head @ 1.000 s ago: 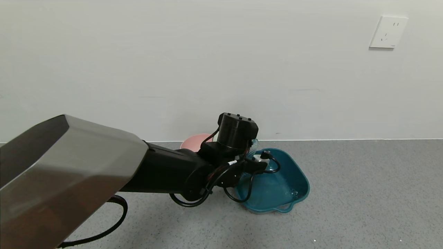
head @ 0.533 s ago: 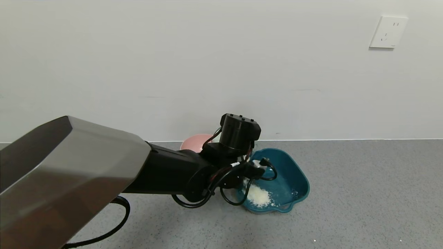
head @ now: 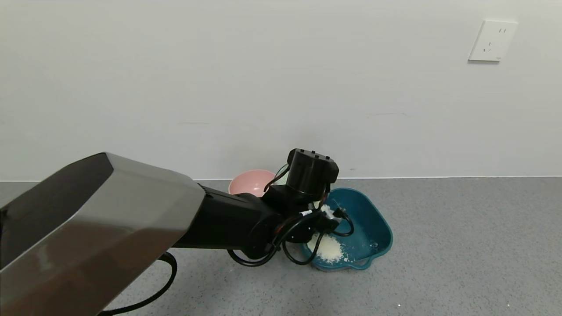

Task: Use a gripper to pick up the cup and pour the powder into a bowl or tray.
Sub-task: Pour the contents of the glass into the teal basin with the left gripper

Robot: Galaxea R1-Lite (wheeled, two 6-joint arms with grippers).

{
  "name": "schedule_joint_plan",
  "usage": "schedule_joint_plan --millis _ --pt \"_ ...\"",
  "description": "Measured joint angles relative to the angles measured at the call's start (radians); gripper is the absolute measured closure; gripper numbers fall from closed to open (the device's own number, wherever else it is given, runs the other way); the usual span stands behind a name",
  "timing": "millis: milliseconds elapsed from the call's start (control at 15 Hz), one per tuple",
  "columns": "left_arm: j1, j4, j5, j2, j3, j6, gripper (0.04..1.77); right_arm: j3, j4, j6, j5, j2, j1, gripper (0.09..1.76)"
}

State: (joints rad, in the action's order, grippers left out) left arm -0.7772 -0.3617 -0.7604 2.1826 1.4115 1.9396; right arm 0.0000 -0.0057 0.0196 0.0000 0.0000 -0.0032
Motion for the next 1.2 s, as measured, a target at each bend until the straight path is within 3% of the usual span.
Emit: schedule_joint_plan --millis 267,1200 --pt "0.001 0.003 -0.003 0.001 0.015 0.074 0.55 0.0 0.0 0.0 0.0 0.0 0.0 0.14" --pt "0.01 0.011 -0.001 -0.019 0.014 0.037 0.55 0.0 0.0 0.0 0.0 0.0 0.0 0.14"
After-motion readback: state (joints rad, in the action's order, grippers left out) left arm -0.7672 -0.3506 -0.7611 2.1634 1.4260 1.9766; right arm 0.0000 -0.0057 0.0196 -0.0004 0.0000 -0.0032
